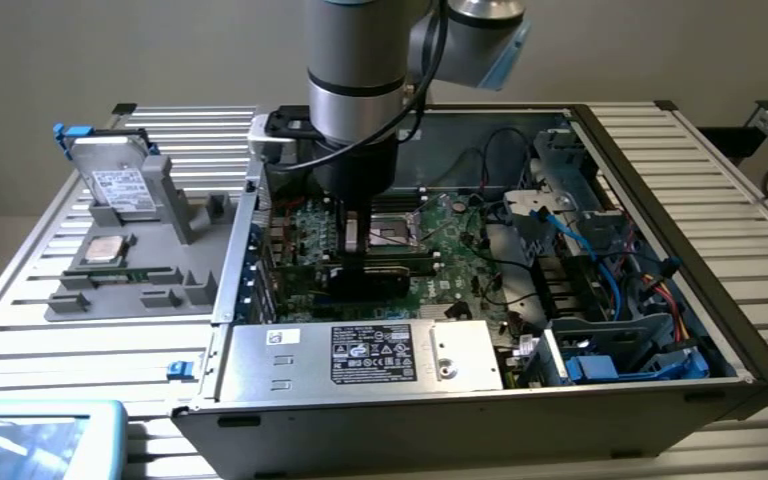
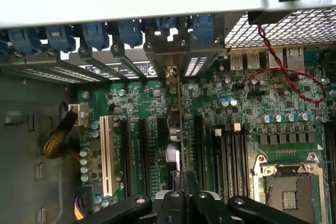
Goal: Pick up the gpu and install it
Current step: 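Press down on the gpu until it lock into place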
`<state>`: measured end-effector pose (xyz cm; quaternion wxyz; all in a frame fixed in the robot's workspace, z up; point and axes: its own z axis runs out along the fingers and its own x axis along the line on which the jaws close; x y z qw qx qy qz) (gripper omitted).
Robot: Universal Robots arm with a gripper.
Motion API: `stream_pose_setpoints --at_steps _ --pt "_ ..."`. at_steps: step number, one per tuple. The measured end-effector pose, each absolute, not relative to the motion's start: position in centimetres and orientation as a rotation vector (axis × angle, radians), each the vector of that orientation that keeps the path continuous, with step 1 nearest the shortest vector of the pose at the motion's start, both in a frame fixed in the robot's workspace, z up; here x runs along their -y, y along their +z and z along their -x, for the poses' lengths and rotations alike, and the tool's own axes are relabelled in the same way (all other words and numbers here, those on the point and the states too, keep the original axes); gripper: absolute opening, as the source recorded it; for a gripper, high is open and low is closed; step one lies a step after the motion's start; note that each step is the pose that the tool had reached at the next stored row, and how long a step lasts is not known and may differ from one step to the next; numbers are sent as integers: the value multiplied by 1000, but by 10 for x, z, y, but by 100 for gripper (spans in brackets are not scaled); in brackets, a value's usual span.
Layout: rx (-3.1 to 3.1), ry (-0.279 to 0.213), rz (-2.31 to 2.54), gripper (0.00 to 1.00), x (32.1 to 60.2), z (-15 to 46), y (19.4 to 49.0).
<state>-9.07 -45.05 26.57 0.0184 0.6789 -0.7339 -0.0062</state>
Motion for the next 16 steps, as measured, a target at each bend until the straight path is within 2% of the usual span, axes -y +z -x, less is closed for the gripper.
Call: stream_pose_setpoints --at_steps 4,10,16 --pt "2280 -22 -2108 12 450 91 268" --pt "2279 -26 -2102 12 450 91 293" --pt "2279 -26 -2101 12 450 91 293"
